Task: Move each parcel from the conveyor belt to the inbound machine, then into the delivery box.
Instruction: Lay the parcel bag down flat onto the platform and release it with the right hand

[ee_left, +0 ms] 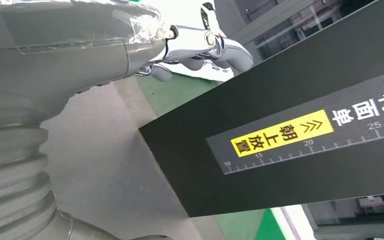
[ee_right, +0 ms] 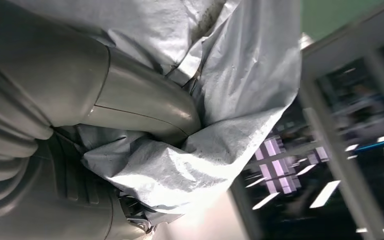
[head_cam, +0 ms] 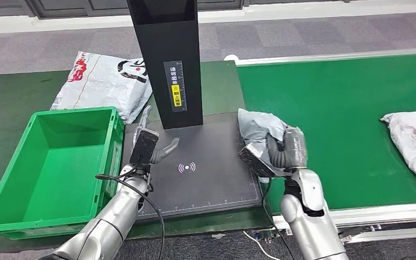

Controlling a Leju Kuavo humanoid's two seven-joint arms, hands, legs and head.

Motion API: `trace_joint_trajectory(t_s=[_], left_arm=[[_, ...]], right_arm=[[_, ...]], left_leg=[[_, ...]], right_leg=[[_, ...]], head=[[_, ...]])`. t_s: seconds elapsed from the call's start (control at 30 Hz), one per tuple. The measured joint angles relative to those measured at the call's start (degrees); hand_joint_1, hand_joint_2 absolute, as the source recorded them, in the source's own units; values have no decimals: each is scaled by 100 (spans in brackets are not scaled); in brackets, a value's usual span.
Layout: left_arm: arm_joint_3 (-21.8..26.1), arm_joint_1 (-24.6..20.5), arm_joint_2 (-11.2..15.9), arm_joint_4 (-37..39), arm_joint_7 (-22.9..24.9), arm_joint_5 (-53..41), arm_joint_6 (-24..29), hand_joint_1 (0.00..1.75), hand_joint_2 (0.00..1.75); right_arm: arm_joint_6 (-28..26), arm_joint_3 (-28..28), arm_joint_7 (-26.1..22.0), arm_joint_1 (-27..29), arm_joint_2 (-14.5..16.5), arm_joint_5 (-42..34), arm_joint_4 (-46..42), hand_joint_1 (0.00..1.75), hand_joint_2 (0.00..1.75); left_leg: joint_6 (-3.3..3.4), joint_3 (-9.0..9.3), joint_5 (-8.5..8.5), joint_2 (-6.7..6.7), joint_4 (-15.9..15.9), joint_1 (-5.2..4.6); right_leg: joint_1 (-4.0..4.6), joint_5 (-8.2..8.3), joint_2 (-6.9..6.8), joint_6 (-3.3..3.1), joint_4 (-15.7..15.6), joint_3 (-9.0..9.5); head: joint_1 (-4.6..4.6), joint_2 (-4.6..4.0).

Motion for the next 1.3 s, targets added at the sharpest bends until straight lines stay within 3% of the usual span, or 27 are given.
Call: trace_joint_trajectory(t_s=[0.13,0.27,0.6,1.3], left_arm=[[0,-24,-11,21,-29,3,9,0,175],[0,-66,-14,42,-24,14,14,0,175],[0,-168,-50,105,4,18,-1,0,175],[1,-171,-48,140,3,21,-3,0,175]], right_arm=[[204,527,34,-104,62,-111,-33,175,175],[789,936,17,-329,157,-234,60,175,175],[1285,2200,31,-1049,639,-278,1310,175,175],[1450,2523,-4,-1220,716,-461,1762,175,175]], left_leg=[[0,-4,0,-4,1,-1],[1,-8,-1,-1,0,-1],[-8,-8,5,-2,0,5],[-7,-10,4,-2,1,5]], right_leg=[[-2,0,-3,0,-1,-1],[-2,0,1,0,-1,-6],[11,3,0,-6,1,-10],[6,3,-2,-5,-1,-9]], head=[[0,0],[1,0],[0,0],[0,0]])
